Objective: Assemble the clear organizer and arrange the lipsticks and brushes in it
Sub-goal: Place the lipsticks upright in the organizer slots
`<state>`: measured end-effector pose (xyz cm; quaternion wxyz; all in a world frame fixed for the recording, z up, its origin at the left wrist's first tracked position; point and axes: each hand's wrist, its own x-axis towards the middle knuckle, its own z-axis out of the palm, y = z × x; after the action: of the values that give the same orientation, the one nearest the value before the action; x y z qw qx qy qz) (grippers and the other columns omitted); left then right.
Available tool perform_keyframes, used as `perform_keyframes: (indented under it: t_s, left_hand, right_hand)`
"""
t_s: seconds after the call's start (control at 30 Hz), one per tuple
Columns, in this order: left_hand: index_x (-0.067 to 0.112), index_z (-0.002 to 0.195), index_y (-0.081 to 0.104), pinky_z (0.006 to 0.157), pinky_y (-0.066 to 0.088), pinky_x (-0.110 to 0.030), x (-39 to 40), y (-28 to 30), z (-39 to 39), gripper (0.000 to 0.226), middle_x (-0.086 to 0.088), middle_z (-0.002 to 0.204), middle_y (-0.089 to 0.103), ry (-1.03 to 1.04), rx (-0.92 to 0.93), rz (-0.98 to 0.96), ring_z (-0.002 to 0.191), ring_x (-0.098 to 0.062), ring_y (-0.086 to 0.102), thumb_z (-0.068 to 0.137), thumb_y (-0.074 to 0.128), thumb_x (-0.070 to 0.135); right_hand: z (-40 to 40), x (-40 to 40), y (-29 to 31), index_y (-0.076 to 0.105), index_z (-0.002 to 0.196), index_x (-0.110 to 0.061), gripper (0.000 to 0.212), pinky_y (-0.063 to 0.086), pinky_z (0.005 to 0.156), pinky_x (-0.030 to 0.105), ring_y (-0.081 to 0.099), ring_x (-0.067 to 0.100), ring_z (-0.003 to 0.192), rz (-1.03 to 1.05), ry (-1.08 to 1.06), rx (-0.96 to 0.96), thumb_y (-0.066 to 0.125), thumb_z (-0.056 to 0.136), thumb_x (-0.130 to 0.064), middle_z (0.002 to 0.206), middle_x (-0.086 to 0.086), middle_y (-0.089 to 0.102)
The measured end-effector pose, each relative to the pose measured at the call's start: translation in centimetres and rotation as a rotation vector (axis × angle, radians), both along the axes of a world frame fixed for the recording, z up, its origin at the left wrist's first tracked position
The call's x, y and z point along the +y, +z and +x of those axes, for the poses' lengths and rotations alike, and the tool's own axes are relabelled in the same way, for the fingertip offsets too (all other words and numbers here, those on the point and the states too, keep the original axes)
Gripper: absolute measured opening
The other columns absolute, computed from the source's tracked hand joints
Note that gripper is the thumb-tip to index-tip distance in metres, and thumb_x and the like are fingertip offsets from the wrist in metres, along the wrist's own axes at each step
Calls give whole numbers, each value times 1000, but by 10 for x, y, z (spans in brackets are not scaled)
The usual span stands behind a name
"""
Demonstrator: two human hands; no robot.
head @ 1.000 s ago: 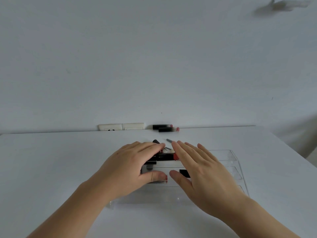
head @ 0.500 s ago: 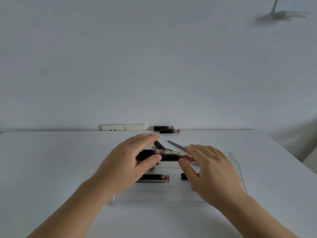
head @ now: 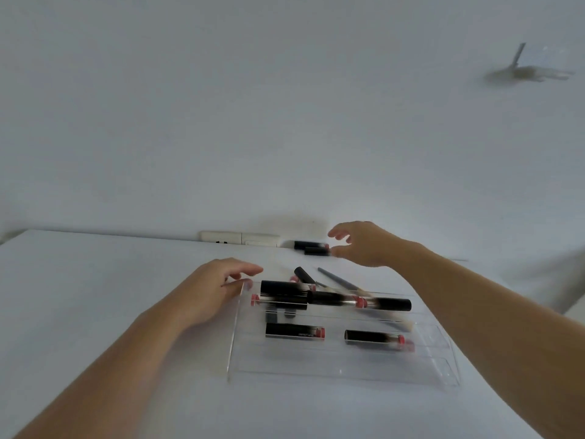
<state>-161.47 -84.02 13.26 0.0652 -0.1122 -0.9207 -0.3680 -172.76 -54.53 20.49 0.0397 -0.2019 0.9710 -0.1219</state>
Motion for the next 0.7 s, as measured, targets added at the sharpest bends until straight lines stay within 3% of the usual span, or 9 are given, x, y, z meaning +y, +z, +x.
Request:
perform_keyframes:
  t_s: [0.13, 0.3, 0.47, 0.53, 0.6, 0.7]
  left_hand:
    - [55, 118, 56, 93, 42, -20, -3, -6, 0, 58, 31, 116, 61, -26, 7, -2, 108, 7, 53, 96, 58, 1]
    - [60, 118, 54, 97, 42, -26, -2, -9, -4, 51, 31, 121, 58, -116, -8, 27, 111, 7, 51, 92, 68, 18]
    - [63, 127, 44, 103, 25, -9, 3, -17, -8, 82, 35, 133, 42, -169, 62, -124, 122, 23, 33, 90, 56, -9]
    - [56, 136, 45, 110, 22, -15, 9, -14, -15, 76, 37, 137, 39, -192, 92, -174, 130, 11, 32, 96, 45, -9]
    - [46, 144, 44, 111, 23, -18, 15, -11, -25, 68, 28, 144, 40, -227, 152, -347, 133, -5, 35, 100, 42, -6]
    - [33, 143, 55, 106, 33, -21, 23, -3, -32, 39, 8, 145, 53, -291, 332, -506, 127, -18, 50, 106, 48, 23]
  right_hand:
    - [-11, -11, -26, 48, 145, -25, 54, 42, 107, 40, 51, 20, 127, -11, 34, -34, 61, 96, -40, 144, 0, 53]
    - [-8, -6, -50, 34, 153, -31, 65, 36, 112, 45, 34, 20, 140, 43, 58, 25, 57, 95, -51, 156, -4, 36]
    - [-12, 6, -44, 32, 154, -33, 65, 32, 114, 44, 30, 21, 143, 20, 52, 11, 56, 96, -50, 158, -6, 33]
    - [-16, 7, -40, 31, 154, -32, 65, 31, 115, 44, 29, 20, 144, 10, 46, 7, 56, 97, -48, 160, -7, 32]
    - [-19, 4, -37, 30, 155, -31, 65, 31, 115, 45, 29, 20, 145, 16, 56, 5, 55, 97, -47, 160, -6, 31]
    - [-24, -3, -37, 28, 156, -28, 66, 31, 116, 45, 27, 20, 146, 44, 69, 0, 53, 98, -45, 162, -5, 29]
